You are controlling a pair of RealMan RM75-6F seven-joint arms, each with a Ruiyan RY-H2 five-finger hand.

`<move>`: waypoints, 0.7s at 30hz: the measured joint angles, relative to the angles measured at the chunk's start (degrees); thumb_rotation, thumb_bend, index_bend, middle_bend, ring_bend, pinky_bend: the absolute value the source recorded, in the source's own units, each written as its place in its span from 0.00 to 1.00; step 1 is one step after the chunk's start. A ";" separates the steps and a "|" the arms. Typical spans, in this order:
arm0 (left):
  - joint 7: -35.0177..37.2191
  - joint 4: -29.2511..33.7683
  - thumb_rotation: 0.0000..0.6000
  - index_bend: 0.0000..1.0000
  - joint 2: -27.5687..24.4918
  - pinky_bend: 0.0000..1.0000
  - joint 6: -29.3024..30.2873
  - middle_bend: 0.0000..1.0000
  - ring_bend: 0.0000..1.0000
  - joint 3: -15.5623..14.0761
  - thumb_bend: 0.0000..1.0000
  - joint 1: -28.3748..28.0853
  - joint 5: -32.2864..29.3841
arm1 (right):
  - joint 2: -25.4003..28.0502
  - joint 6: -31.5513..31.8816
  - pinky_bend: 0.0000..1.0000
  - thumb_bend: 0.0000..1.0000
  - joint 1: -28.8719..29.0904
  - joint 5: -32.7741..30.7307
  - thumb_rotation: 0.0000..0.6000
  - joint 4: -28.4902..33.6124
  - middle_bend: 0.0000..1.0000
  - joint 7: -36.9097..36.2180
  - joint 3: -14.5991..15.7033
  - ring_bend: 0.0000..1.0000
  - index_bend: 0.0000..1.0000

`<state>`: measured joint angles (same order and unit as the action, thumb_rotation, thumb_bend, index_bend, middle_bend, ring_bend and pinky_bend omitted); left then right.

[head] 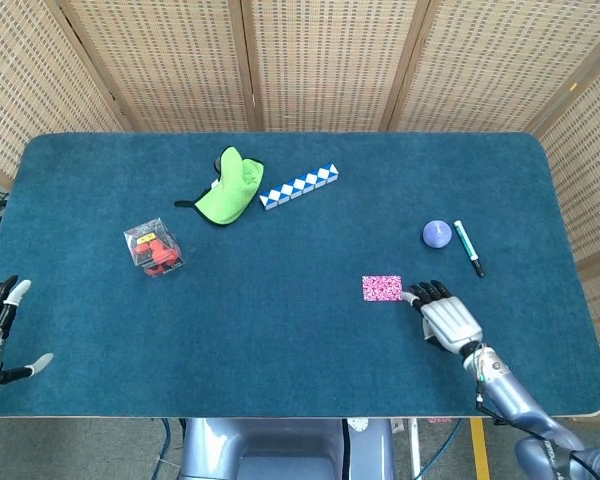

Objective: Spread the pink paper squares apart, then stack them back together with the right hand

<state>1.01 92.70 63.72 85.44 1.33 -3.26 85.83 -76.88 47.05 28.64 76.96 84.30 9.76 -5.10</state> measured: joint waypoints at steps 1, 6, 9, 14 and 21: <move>-0.02 0.00 1.00 0.00 0.01 0.00 -0.01 0.00 0.00 0.01 0.00 0.00 -0.02 | -0.77 -0.32 0.00 1.00 0.34 -0.94 1.00 -0.24 0.11 0.89 -0.16 0.00 0.13; -0.11 0.05 1.00 0.00 0.02 0.00 -0.10 0.00 0.00 0.02 0.00 -0.03 -0.11 | -3.52 -0.93 0.00 1.00 1.72 -5.01 1.00 -1.16 0.11 4.77 -0.72 0.00 0.13; -0.18 0.16 1.00 0.00 -0.02 0.00 -0.17 0.00 0.00 0.03 0.00 -0.04 -0.19 | -4.18 -0.91 0.00 1.00 2.06 -5.98 1.00 -1.52 0.11 5.83 -0.74 0.00 0.13; -0.34 0.30 1.00 0.00 -0.02 0.00 -0.16 0.00 0.00 0.08 0.00 -0.02 -0.34 | -5.41 -1.12 0.00 1.00 2.77 -8.02 1.00 -2.04 0.11 7.48 -0.69 0.00 0.13; -0.62 0.39 1.00 0.00 0.03 0.00 -0.18 0.00 0.00 0.16 0.00 -0.02 -0.50 | -4.34 -1.95 0.00 1.00 3.44 -9.07 1.00 1.46 0.11 10.82 1.49 0.00 0.13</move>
<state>0.38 93.09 63.75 85.26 1.49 -3.29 85.34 -81.22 45.11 32.08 67.89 85.76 20.58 -3.60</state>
